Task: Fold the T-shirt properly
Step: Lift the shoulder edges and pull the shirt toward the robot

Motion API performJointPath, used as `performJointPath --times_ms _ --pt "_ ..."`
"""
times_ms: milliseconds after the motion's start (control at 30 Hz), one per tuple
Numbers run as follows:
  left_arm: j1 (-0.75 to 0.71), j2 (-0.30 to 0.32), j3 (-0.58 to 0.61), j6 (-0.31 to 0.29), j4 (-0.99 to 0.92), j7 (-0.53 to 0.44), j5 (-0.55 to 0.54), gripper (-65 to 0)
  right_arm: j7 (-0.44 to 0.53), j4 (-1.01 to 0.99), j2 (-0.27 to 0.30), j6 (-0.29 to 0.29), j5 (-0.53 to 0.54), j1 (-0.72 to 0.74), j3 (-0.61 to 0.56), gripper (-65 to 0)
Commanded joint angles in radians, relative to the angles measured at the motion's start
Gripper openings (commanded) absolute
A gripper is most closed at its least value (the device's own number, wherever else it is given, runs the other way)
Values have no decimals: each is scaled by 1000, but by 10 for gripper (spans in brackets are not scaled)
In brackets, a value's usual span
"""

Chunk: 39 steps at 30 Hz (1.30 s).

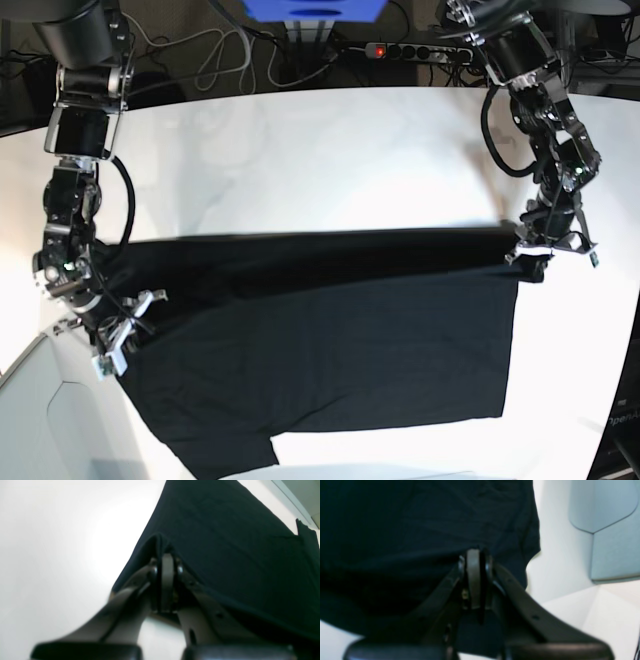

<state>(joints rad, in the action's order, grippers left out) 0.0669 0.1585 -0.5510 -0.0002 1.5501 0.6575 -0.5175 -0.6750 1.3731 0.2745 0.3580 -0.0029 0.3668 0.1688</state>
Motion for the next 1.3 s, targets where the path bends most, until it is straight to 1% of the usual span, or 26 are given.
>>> performJointPath --times_ms 0,100,267,467,767,800,867,900,1000,1067,1133,1267 --pt "18 16 -2 -2 19 -20 -11 -650 25 18 13 6 7 30 5 -648" --pt "35 23 -1 -2 19 -20 -11 -650 25 16 12 6 7 47 5 -648" --pt "66 26 -1 -1 17 -17 -11 -650 27 -54 12 6 7 82 5 -648" --pt "80 26 -1 -1 -21 -17 -11 -650 67 -71 13 6 7 84 5 -648" --pt "116 26 -1 -1 -79 -15 -11 -650 65 -73 13 6 7 82 4 -648" --pt "118 28 -1 1 -89 -15 -11 -650 61 -73 13 6 7 82 4 -643" --pt "119 28 -1 1 -98 -14 -11 -650 56 -73 13 6 7 82 4 -597" --pt "124 28 -1 1 -98 -14 -11 -612 56 -73 13 6 7 82 4 -558" --pt "130 28 -1 1 -98 -14 -11 -464 56 -73 13 6 7 79 4 -414" --pt "130 28 -1 -2 -93 -17 -11 -389 61 -73 13 6 7 77 4 -345" --pt "130 28 -1 -5 -86 -17 -11 -357 65 -71 13 6 7 67 4 -322" --pt "123 28 -1 -5 -84 -17 -13 -352 67 -71 13 6 7 64 5 -320"
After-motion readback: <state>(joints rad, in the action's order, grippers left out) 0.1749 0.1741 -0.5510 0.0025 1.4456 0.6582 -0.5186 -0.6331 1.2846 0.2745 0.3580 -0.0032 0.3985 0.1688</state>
